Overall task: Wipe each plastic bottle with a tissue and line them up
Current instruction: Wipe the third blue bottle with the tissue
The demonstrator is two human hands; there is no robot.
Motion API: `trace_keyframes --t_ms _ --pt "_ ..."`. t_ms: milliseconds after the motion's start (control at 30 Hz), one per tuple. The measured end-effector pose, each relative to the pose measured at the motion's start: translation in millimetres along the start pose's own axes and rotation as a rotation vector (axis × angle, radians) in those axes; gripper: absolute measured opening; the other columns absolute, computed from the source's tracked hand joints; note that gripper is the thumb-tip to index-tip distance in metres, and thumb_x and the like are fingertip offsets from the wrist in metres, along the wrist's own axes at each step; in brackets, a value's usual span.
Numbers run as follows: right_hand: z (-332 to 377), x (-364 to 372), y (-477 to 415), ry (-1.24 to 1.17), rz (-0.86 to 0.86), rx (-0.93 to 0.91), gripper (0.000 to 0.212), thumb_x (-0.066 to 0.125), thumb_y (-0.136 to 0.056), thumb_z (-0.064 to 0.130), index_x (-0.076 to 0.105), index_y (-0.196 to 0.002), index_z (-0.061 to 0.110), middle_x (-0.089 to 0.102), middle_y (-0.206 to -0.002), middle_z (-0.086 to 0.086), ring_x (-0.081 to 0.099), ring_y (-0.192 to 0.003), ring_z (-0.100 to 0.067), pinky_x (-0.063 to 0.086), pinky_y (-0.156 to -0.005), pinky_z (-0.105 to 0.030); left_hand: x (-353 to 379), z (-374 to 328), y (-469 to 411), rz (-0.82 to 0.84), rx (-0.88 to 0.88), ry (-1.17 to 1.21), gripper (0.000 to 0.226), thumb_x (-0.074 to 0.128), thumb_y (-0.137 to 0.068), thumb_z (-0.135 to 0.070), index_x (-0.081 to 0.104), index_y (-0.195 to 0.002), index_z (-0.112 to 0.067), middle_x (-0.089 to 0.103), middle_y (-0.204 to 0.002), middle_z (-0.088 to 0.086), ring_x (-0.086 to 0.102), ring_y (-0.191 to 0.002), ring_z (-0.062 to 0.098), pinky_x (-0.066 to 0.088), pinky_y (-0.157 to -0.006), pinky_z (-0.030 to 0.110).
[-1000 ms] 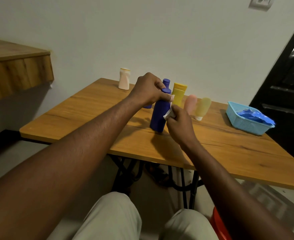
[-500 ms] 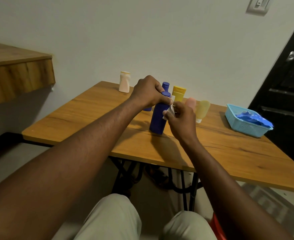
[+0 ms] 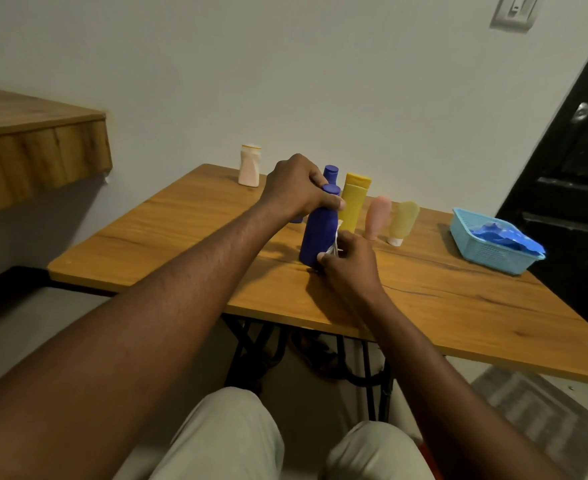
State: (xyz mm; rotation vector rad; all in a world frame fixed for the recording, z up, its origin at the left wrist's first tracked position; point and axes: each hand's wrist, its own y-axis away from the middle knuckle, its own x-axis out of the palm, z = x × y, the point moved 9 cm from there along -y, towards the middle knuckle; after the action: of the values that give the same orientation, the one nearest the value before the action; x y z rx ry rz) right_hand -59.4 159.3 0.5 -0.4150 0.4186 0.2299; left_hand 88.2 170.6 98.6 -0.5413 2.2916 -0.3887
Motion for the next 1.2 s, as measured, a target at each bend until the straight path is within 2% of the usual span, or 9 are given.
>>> trace_keyframes --t_ms 167,233,333,467,633,800,933,1133,1200 --pt "27.9 -22.6 0.7 -0.122 -0.149 -0.130 0.021 0.059 -0.094 0.001 0.065 -0.110 0.012 0.067 -0.100 -0.003 0.064 -0.097 -0.018 0.056 -0.072 -0.026 1.0 -1.9 1.6 -0.013 0.012 0.002 0.036 0.091 -0.071 -0.040 0.080 -0.092 -0.014 0.077 -0.089 0.002 0.071 -0.085 0.018 0.059 -0.077 0.037" --pt "32.2 -24.7 3.1 -0.088 -0.166 -0.184 0.022 0.061 -0.095 0.006 0.063 -0.115 0.014 0.067 -0.106 -0.001 0.063 -0.099 -0.014 0.054 -0.069 -0.017 1.7 -3.1 2.7 -0.012 0.012 0.017 0.036 0.091 -0.073 -0.038 0.079 -0.094 -0.012 0.077 -0.090 0.002 0.071 -0.085 0.017 0.055 -0.071 0.030" --pt "24.4 -21.1 3.0 -0.040 -0.145 -0.199 0.046 0.067 -0.095 0.016 0.051 -0.138 0.020 0.061 -0.122 0.004 0.059 -0.107 -0.009 0.050 -0.068 -0.008 2.2 -5.6 5.3 -0.021 0.014 0.027 0.037 0.092 -0.072 -0.038 0.077 -0.093 -0.011 0.076 -0.091 0.003 0.070 -0.085 0.017 0.054 -0.069 0.028" --pt "27.0 -22.5 -0.9 0.059 -0.107 -0.269 0.057 0.066 -0.096 0.031 0.040 -0.147 0.025 0.061 -0.130 0.000 0.060 -0.112 -0.013 0.058 -0.079 -0.027 3.2 -9.3 9.4 -0.032 0.036 0.031 0.037 0.091 -0.072 -0.041 0.070 -0.089 -0.016 0.074 -0.090 0.000 0.068 -0.086 0.016 0.057 -0.076 0.032" --pt "36.6 -27.8 -9.1 0.205 -0.035 -0.283 0.040 0.065 -0.097 0.034 0.058 -0.133 0.019 0.068 -0.117 0.000 0.063 -0.102 -0.015 0.058 -0.081 -0.040 5.8 -7.0 15.3 0.022 0.055 0.033 0.048 0.088 -0.075 -0.046 0.073 -0.109 -0.016 0.075 -0.105 0.000 0.069 -0.095 0.015 0.058 -0.083 0.033" --pt "40.1 -34.9 -16.3 0.290 -0.003 -0.212 0.019 0.066 -0.096 0.029 0.073 -0.098 0.011 0.069 -0.080 0.002 0.062 -0.071 -0.012 0.044 -0.056 -0.024 18.1 5.7 22.6 0.151 0.048 0.070 0.035 0.080 -0.085 -0.044 0.072 -0.106 -0.018 0.073 -0.101 -0.004 0.066 -0.091 0.010 0.047 -0.074 0.025" --pt "39.2 -33.9 -21.0 0.332 0.022 -0.149 0.020 0.068 -0.095 0.027 0.074 -0.098 0.009 0.072 -0.084 -0.005 0.066 -0.076 -0.020 0.055 -0.066 -0.039 25.7 22.6 29.0 0.216 0.040 0.104 0.041 0.081 -0.087 -0.028 0.069 -0.123 -0.015 0.073 -0.120 0.001 0.068 -0.110 0.015 0.052 -0.091 0.030" --pt "57.6 -26.1 -25.3 0.303 0.049 -0.164 0.015 0.068 -0.094 0.024 0.074 -0.096 0.011 0.068 -0.079 0.003 0.062 -0.073 -0.013 0.048 -0.060 -0.031 13.8 31.8 25.2 0.191 0.092 0.147 0.035 0.079 -0.088 -0.027 0.070 -0.119 -0.016 0.074 -0.113 0.000 0.070 -0.104 0.014 0.057 -0.096 0.044" --pt "72.9 -24.0 -30.0 0.300 0.036 -0.206 0.014 0.068 -0.094 0.024 0.074 -0.093 0.011 0.069 -0.079 0.000 0.062 -0.073 -0.015 0.051 -0.063 -0.037 1.1 31.7 19.3 0.184 0.105 0.175 0.034 0.078 -0.089 -0.025 0.069 -0.120 -0.014 0.075 -0.114 0.001 0.070 -0.104 0.014 0.058 -0.094 0.041"
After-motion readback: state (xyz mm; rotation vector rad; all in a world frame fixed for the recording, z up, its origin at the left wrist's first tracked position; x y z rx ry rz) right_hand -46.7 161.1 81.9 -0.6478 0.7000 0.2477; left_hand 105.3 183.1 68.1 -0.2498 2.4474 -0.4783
